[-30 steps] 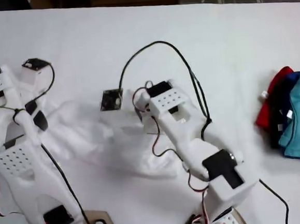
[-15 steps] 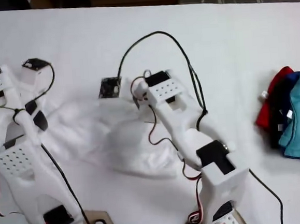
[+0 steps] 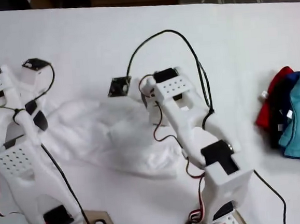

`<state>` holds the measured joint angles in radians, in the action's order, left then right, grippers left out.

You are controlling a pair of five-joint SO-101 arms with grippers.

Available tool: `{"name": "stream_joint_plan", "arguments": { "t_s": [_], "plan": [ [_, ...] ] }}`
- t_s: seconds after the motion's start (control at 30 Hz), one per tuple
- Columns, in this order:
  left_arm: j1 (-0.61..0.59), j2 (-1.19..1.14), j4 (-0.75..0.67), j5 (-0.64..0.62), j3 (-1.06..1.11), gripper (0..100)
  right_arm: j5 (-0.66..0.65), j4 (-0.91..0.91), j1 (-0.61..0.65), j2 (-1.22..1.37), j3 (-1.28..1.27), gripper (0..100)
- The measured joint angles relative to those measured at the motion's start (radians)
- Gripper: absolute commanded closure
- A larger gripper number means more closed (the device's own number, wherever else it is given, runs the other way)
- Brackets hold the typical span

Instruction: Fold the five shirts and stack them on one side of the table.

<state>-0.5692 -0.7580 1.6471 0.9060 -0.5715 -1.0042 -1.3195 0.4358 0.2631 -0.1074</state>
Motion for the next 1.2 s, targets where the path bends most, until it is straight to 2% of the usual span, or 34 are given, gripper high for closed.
{"name": "stream_joint_plan", "arguments": {
  "t_s": [0.13, 0.4, 0.7, 0.87, 1.07, 1.2],
  "plan": [
    [0.0, 0.0, 0.0, 0.0, 0.0, 82, 0.0, 0.003, 0.0, -0.091, -0.129, 97.6],
    [0.0, 0.0, 0.0, 0.0, 0.0, 82, 0.0, 0.161, 0.0, -0.23, -0.462, 97.6],
    [0.0, 0.0, 0.0, 0.0, 0.0, 82, 0.005, 0.137, 0.018, -0.423, -0.479, 97.1],
    [0.0, 0.0, 0.0, 0.0, 0.0, 82, 0.118, -0.032, 0.163, -0.589, -0.483, 82.0],
    [0.0, 0.0, 0.0, 0.0, 0.0, 82, 0.226, -0.066, 0.428, -0.666, -0.626, 87.4],
    [0.0, 0.0, 0.0, 0.0, 0.0, 82, 0.269, 0.032, 0.497, -0.663, -0.738, 88.2]
  ]
}}
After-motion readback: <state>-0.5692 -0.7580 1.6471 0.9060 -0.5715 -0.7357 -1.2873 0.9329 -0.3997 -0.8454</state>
